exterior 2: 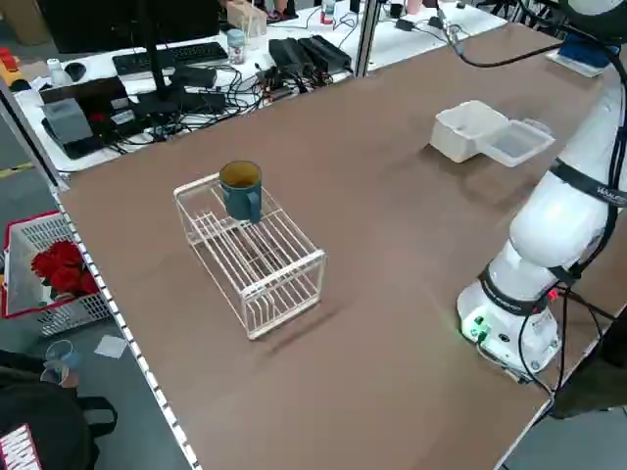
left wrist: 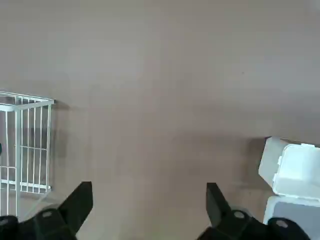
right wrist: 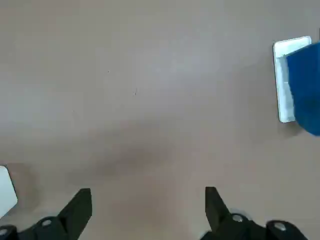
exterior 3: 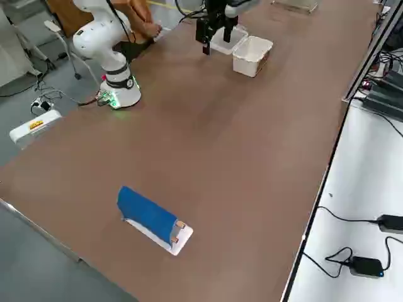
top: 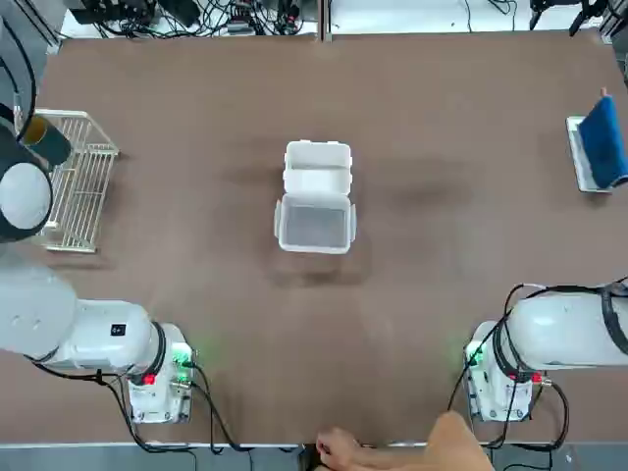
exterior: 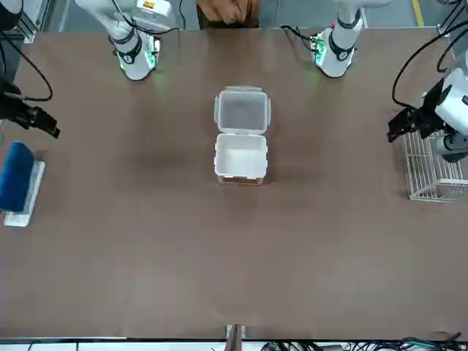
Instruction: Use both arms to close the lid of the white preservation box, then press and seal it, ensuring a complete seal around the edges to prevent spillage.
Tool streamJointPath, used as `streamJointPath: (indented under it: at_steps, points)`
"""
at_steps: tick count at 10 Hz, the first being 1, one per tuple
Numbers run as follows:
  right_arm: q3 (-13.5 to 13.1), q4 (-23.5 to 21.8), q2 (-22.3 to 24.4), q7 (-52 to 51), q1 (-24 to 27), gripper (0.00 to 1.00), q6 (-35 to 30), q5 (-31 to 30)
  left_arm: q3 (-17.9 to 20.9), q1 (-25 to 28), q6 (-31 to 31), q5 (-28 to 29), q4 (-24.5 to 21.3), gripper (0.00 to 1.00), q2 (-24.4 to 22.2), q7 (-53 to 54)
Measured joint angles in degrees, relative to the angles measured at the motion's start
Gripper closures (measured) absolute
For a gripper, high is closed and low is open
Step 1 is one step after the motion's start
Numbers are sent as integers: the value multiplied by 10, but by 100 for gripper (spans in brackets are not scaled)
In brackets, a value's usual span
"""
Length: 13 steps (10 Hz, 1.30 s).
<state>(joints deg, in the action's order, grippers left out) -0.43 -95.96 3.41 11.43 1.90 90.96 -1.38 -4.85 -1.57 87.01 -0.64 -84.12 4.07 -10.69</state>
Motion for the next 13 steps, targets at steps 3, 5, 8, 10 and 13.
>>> streamJointPath:
  at_steps: [3, 5, 8, 10, 13]
  points:
    - [1, -3, 0, 2, -1, 0, -5, 0, 0, 0, 0, 0, 0, 0, 0, 14]
    - [3, -9, 0, 42, -8, 0, -4, 2, 0, 1, 0, 0, -1, 0, 4, 16]
    - [11, -19, -1, 278, -121, 0, 1, 3, 0, 0, 10, 0, -3, 0, 38, 15]
    - [15, -60, -3, 476, -221, 0, 19, 3, 0, -12, 30, 0, -7, 1, 53, 0]
    - [17, -146, -19, 761, -371, 0, 114, 45, -19, -32, 81, 0, -51, 9, 57, -54]
